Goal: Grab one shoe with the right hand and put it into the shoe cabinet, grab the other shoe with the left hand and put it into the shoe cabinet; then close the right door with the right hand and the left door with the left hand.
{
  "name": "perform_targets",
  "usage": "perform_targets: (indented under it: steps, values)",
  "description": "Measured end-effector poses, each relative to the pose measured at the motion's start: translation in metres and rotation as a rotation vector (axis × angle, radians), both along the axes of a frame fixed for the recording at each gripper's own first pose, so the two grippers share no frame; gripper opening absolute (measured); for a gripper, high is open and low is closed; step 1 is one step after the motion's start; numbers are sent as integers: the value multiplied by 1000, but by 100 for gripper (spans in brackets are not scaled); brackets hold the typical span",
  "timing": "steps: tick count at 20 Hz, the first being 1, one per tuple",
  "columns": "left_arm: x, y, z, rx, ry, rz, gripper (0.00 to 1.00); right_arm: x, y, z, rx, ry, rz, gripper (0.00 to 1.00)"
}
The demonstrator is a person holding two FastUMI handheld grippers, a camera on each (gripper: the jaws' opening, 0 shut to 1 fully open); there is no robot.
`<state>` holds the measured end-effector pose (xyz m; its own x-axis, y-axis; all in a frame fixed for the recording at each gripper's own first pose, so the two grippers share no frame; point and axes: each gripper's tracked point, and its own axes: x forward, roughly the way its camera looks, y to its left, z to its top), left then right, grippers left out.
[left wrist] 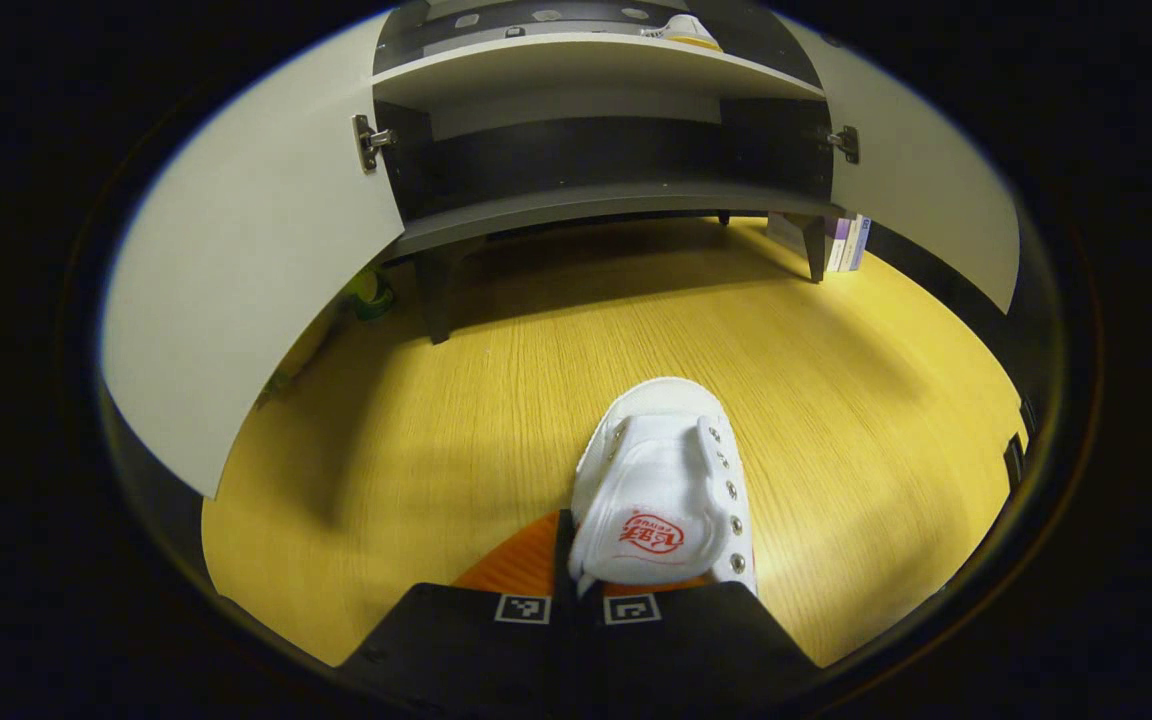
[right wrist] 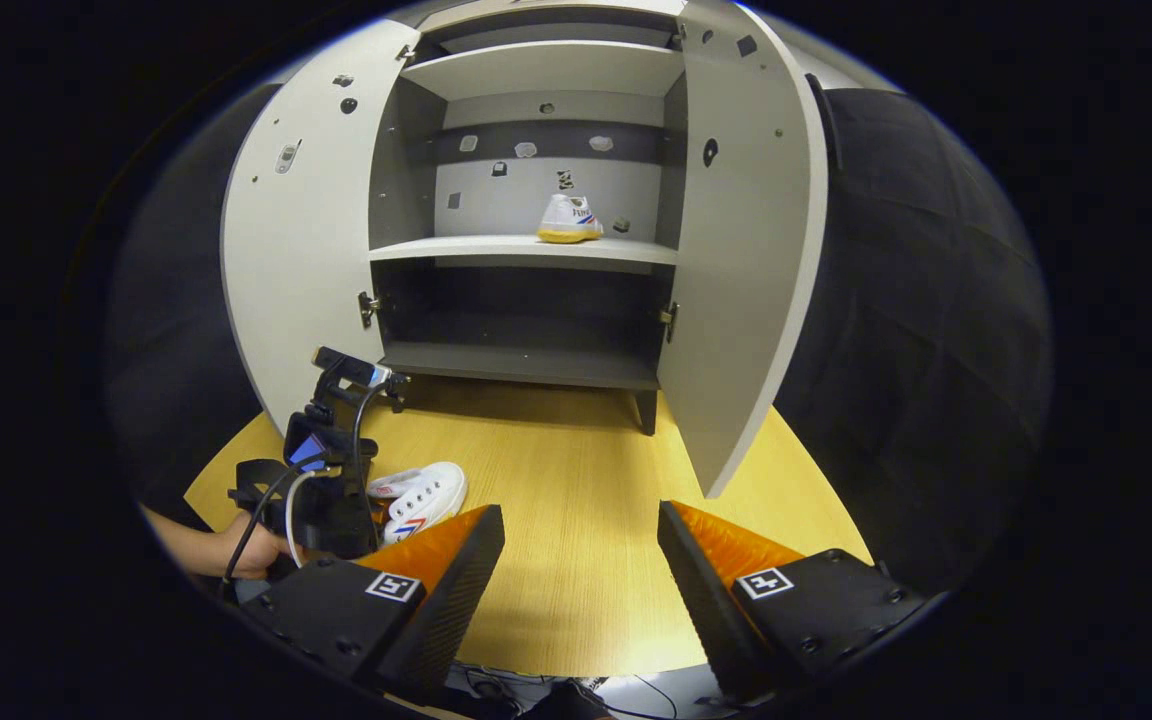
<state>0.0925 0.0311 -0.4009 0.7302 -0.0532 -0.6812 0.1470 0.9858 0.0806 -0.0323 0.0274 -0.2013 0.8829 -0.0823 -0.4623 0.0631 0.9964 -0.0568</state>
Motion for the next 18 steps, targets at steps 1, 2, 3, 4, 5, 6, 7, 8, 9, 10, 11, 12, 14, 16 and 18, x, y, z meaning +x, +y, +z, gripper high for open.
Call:
perform_targets:
  steps: [1, 2, 3, 4, 5, 6, 7, 8, 9, 10, 11, 12, 14, 16, 18]
  values:
    - [0, 0, 6, -2, -5, 3, 5, 4, 2, 1, 0, -3, 12, 98]
    - [-1, 1, 12, -1, -11, 6, 5, 8, 2, 4, -6, -14, 22, 98]
    - [-3, 2, 21, -2, -15, 14, 5, 11, 2, 7, -12, -24, 34, 98]
    - [-6, 2, 29, -11, -17, 27, 5, 9, 1, 7, -13, -29, 47, 98]
    - [-8, 2, 39, -32, -17, 46, 5, 10, 2, 5, -10, -28, 64, 99]
    - [-8, 4, 48, -52, -17, 66, 5, 11, 4, 3, -6, -19, 82, 98]
    - [-8, 5, 59, -66, -15, 82, 5, 14, 5, 0, -1, -7, 97, 98]
    - [-7, 6, 70, -73, -17, 95, 5, 16, 5, -1, 8, -1, 109, 98]
    - [-6, 8, 85, -77, -24, 104, 5, 20, 5, 0, 20, -2, 118, 98]
    - [-5, 7, 97, -77, -30, 108, 5, 24, 5, 2, 32, -4, 127, 99]
    - [-2, 7, 113, -77, -38, 112, 5, 31, 6, 4, 40, -12, 138, 99]
    - [3, 8, 131, -79, -51, 116, 5, 37, 5, 6, 40, -21, 146, 99]
    - [16, 7, 171, -79, -99, 121, 5, 49, 5, 10, 46, -47, 177, 98]
    - [33, 6, 214, -80, -140, 134, 5, 59, 3, 13, 42, -60, 215, 99]
    - [53, 2, 254, -95, -177, 144, 5, 67, 3, 19, 52, -80, 244, 99]
